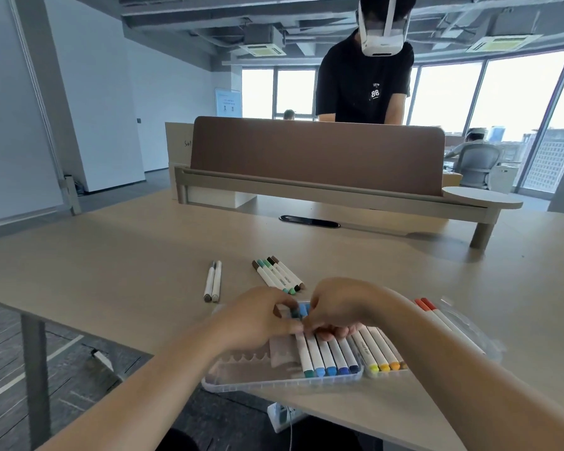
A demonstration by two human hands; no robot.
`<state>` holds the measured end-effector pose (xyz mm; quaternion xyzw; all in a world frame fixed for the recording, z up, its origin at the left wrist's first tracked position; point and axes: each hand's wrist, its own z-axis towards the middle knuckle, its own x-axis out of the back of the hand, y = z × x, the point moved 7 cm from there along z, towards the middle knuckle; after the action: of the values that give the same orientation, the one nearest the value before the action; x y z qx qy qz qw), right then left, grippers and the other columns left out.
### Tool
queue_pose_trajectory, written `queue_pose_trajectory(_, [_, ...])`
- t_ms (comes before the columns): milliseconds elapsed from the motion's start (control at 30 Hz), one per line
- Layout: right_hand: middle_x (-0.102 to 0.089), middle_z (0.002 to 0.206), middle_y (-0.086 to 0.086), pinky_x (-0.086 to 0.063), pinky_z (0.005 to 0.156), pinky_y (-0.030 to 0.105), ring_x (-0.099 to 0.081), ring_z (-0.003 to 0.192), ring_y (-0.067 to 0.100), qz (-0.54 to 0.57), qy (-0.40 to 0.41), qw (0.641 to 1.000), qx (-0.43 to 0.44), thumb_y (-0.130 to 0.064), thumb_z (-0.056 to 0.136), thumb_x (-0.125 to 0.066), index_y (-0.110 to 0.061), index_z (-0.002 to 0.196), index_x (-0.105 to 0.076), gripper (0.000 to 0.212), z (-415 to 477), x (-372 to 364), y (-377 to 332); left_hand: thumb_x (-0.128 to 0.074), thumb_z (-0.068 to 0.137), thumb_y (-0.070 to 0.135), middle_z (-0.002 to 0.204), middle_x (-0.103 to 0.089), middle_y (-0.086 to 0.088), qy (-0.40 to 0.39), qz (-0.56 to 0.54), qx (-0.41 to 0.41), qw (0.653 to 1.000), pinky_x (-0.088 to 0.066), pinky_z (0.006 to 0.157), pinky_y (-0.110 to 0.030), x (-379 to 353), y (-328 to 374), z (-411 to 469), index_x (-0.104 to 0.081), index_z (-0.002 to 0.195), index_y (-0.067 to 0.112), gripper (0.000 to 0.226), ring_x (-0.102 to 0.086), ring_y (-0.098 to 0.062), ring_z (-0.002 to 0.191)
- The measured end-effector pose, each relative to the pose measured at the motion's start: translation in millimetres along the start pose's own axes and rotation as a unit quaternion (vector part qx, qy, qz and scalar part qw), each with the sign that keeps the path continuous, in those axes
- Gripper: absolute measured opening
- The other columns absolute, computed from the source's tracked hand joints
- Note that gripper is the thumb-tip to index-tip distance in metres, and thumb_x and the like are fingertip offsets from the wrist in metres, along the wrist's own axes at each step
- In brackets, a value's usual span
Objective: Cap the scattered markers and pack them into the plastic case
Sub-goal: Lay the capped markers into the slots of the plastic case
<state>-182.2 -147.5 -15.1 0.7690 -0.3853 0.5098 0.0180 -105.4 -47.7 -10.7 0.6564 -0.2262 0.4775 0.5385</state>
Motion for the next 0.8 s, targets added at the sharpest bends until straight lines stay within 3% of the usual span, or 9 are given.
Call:
queue_pose_trajectory(100, [-0.062, 0.065, 0.004, -0.042, 0.051, 0.023, -0.049, 0.047, 0.013, 0.044, 0.109, 0.993, 0.011, -0.029, 0.093, -0.064, -0.003, 0.082, -0.069, 0.028, 13, 22, 1, -0.058, 0.095, 0.030, 0.113, -0.066, 0.011, 0.069, -0.067, 0.023, 0.995, -0.053, 0.076, -0.026, 20, -16, 8, -0.069, 0.114, 0.023, 0.023, -0.063, -0.004, 0.091])
queue_pose_trajectory(167, [-0.071, 0.076, 0.010, -0.052, 0.061, 0.026, -0.058, 0.058, 0.016, 0.032, 0.180, 0.983, 0.012, -0.027, 0.092, -0.066, 0.001, 0.091, -0.072, 0.029, 29, 36, -1, -0.054, 0.097, 0.024, 0.110, -0.066, 0.011, 0.118, -0.091, 0.047, 0.988, -0.051, 0.069, -0.025, 33, -27, 13, -0.071, 0.108, 0.021, 0.021, -0.065, -0.006, 0.086])
queue_pose_trajectory(233, [-0.073, 0.087, 0.012, -0.057, 0.074, 0.030, -0.064, 0.070, 0.016, 0.008, 0.223, 0.975, 0.008, -0.026, 0.090, -0.068, -0.001, 0.093, -0.072, 0.025, 52, 44, -7, -0.054, 0.096, 0.024, 0.090, -0.068, 0.010, 0.146, -0.101, 0.065, 0.982, -0.046, 0.064, -0.026, 42, -39, 18, -0.073, 0.101, 0.021, 0.020, -0.063, -0.009, 0.071])
queue_pose_trajectory(300, [-0.070, 0.084, 0.006, -0.058, 0.075, 0.032, -0.066, 0.077, 0.016, -0.020, 0.251, 0.968, -0.001, -0.026, 0.089, -0.069, -0.008, 0.089, -0.070, 0.018, 72, 48, -13, -0.055, 0.095, 0.025, 0.076, -0.068, 0.001, 0.150, -0.119, 0.071, 0.979, -0.044, 0.061, -0.027, 45, -48, 25, -0.073, 0.094, 0.020, 0.019, -0.056, -0.014, 0.060])
queue_pose_trajectory(400, [-0.064, 0.076, 0.003, -0.052, 0.062, 0.030, -0.062, 0.070, 0.018, -0.058, 0.267, 0.962, -0.019, -0.017, 0.087, -0.065, -0.012, 0.078, -0.064, 0.011, 93, 55, -23, -0.056, 0.093, 0.027, 0.080, -0.070, -0.007, 0.147, -0.130, 0.078, 0.977, -0.042, 0.059, -0.028, 48, -58, 33, -0.072, 0.086, 0.018, 0.020, -0.054, -0.015, 0.061])
queue_pose_trajectory(633, [-0.059, 0.078, 0.002, -0.049, 0.066, 0.030, -0.056, 0.071, 0.017, -0.117, 0.239, 0.963, -0.042, -0.014, 0.086, -0.066, -0.013, 0.076, -0.054, 0.015, 116, 56, -40, -0.056, 0.094, 0.032, 0.080, -0.071, -0.005, 0.155, -0.139, 0.090, 0.974, -0.042, 0.061, -0.026, 50, -72, 39, -0.072, 0.085, 0.019, 0.022, -0.061, -0.023, 0.067])
queue_pose_trajectory(733, [-0.061, 0.080, 0.002, -0.053, 0.073, 0.031, -0.061, 0.078, 0.019, -0.121, 0.231, 0.964, -0.043, -0.015, 0.085, -0.067, -0.013, 0.077, -0.058, 0.012, 122, 52, -44, -0.056, 0.095, 0.029, 0.080, -0.070, -0.006, 0.148, -0.152, 0.086, 0.973, -0.041, 0.056, -0.024, 47, -75, 40, -0.072, 0.087, 0.019, 0.020, -0.054, -0.013, 0.059])
queue_pose_trajectory(800, [-0.058, 0.075, 0.002, -0.050, 0.067, 0.028, -0.057, 0.071, 0.017, -0.122, 0.238, 0.963, -0.036, -0.014, 0.086, -0.066, -0.013, 0.073, -0.056, 0.016, 122, 51, -48, -0.055, 0.096, 0.029, 0.073, -0.067, 0.001, 0.149, -0.157, 0.089, 0.972, -0.038, 0.048, -0.017, 46, -76, 38, -0.071, 0.088, 0.020, 0.019, -0.050, -0.009, 0.053])
